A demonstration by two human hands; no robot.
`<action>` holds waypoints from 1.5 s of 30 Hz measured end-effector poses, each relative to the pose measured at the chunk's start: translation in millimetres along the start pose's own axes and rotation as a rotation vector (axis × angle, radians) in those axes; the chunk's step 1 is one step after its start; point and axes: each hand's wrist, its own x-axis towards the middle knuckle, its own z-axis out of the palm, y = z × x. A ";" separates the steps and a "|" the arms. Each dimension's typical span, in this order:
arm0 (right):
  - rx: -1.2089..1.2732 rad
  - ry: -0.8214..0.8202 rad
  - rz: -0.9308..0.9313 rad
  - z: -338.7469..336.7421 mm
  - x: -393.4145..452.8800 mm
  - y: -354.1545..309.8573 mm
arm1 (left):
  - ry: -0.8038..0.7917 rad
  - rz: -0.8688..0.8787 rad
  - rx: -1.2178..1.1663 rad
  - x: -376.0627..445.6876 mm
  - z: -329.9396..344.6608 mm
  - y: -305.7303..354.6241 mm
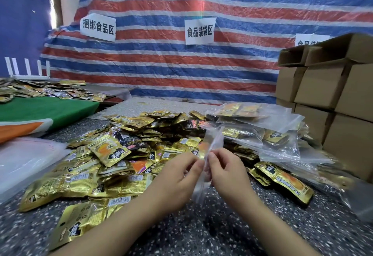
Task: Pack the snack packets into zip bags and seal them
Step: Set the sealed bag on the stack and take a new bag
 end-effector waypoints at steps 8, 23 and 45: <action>-0.067 -0.196 -0.201 -5.1 -7.5 -11.2 | 0.026 -0.090 -0.133 2.3 -4.6 -4.4; -0.190 -0.329 -0.219 -17.3 -6.5 -9.2 | -0.081 -0.177 -0.263 -0.2 -7.0 -1.6; -0.109 -0.012 -0.037 -20.9 -1.3 -12.6 | -0.072 -0.428 -0.271 7.6 -15.9 -3.2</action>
